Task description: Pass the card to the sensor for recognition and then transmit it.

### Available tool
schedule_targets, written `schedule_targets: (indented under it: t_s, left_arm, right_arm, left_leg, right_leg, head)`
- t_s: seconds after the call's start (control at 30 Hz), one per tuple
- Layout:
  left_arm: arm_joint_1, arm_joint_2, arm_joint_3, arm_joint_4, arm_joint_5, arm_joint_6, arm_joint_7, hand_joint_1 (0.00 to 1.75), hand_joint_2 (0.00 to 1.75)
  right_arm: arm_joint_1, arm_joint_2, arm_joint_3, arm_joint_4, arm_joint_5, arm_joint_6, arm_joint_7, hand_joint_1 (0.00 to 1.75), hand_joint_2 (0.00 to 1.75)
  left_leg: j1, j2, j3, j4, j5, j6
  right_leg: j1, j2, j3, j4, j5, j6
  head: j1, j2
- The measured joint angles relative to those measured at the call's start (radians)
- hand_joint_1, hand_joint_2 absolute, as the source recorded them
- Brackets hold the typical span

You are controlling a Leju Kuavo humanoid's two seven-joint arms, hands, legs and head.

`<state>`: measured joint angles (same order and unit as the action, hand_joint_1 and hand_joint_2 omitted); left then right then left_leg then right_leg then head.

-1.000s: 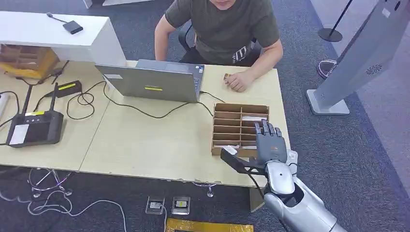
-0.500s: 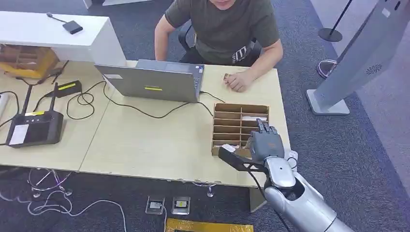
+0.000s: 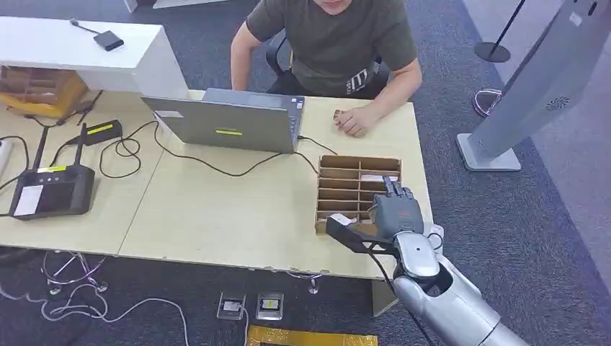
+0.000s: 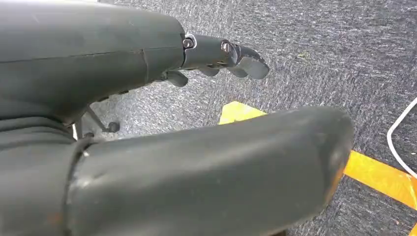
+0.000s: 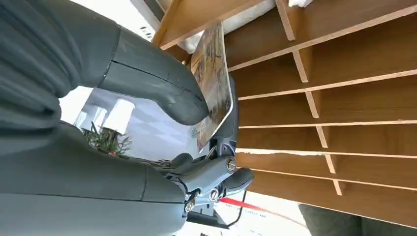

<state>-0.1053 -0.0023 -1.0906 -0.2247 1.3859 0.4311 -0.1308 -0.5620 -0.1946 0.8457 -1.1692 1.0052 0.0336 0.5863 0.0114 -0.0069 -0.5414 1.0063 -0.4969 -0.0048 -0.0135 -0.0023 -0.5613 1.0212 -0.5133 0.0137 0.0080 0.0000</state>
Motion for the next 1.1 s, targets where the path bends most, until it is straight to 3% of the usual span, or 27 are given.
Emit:
schedule_targets:
  t_s: [1.1]
  left_arm:
    - [0.000,0.000,0.000,0.000,-0.002,0.000,0.000,0.00,0.00]
  right_arm:
    - [0.000,0.000,0.000,0.000,-0.001,0.000,0.000,1.75,1.75]
  left_leg:
    - [0.000,0.000,0.000,0.000,0.000,0.000]
  right_leg:
    - [0.000,0.000,0.000,0.000,0.000,0.000]
  head:
    - [0.000,0.000]
